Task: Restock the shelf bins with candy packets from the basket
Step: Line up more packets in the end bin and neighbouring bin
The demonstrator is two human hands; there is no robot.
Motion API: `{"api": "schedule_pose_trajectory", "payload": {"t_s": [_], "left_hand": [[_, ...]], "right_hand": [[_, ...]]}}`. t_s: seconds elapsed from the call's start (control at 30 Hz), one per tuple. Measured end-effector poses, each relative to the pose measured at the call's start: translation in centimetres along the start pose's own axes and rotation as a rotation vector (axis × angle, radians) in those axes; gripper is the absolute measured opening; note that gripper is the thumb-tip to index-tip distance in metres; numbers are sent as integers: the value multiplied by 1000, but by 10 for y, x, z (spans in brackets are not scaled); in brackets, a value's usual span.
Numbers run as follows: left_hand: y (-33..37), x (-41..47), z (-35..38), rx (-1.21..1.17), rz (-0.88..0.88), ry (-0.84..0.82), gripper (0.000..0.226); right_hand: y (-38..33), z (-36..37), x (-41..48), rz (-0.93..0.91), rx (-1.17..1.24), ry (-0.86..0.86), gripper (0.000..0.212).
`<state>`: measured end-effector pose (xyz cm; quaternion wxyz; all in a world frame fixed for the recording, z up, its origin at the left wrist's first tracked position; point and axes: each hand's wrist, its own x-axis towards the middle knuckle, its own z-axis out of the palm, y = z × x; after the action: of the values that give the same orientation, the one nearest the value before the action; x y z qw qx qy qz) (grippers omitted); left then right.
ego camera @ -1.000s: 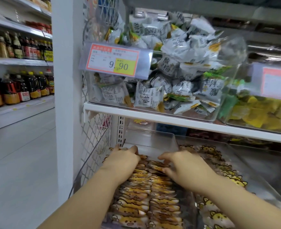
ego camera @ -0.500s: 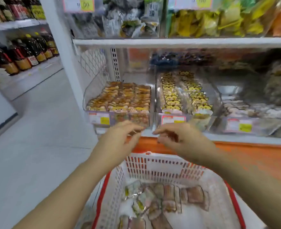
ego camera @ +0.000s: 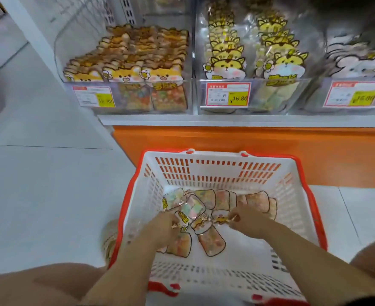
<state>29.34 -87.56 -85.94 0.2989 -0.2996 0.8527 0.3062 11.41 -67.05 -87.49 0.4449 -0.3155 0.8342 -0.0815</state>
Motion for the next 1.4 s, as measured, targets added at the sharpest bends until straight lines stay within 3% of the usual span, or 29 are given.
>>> {"api": "schedule_pose_trajectory", "payload": {"t_s": [0.17, 0.3, 0.4, 0.5, 0.57, 0.7, 0.8, 0.93, 1.03, 1.23, 1.4], "left_hand": [[-9, 46, 39, -5, -52, -122, 35], [-21, 72, 77, 209, -39, -226, 32], [-44, 83, 100, 352, -47, -197, 47], [-54, 74, 106, 334, -83, -191, 54], [-54, 72, 108, 347, -116, -186, 58], [-57, 75, 109, 415, -112, -137, 54], [-58, 78, 111, 435, -120, -169, 55], [-64, 80, 110, 419, -106, -107, 50], [-70, 86, 111, 335, -131, -78, 44], [-70, 86, 111, 215, -131, -153, 45], [-76, 89, 110, 243, -148, -55, 60]], "right_hand": [[10, 44, 35, 171, 185, -110, 41], [13, 72, 55, 315, 337, -191, 61], [10, 91, 69, 394, 398, -198, 72], [8, 111, 78, 473, 456, -93, 79], [8, 119, 82, 505, 532, -47, 77], [4, 132, 83, 619, 633, -127, 68], [1, 138, 80, 607, 644, -170, 54], [-3, 132, 75, 522, 623, -204, 10], [5, 123, 71, 480, 623, -131, 31], [33, 106, 42, 447, 562, 134, 25], [33, 97, 35, 380, 507, 262, 26]]}}
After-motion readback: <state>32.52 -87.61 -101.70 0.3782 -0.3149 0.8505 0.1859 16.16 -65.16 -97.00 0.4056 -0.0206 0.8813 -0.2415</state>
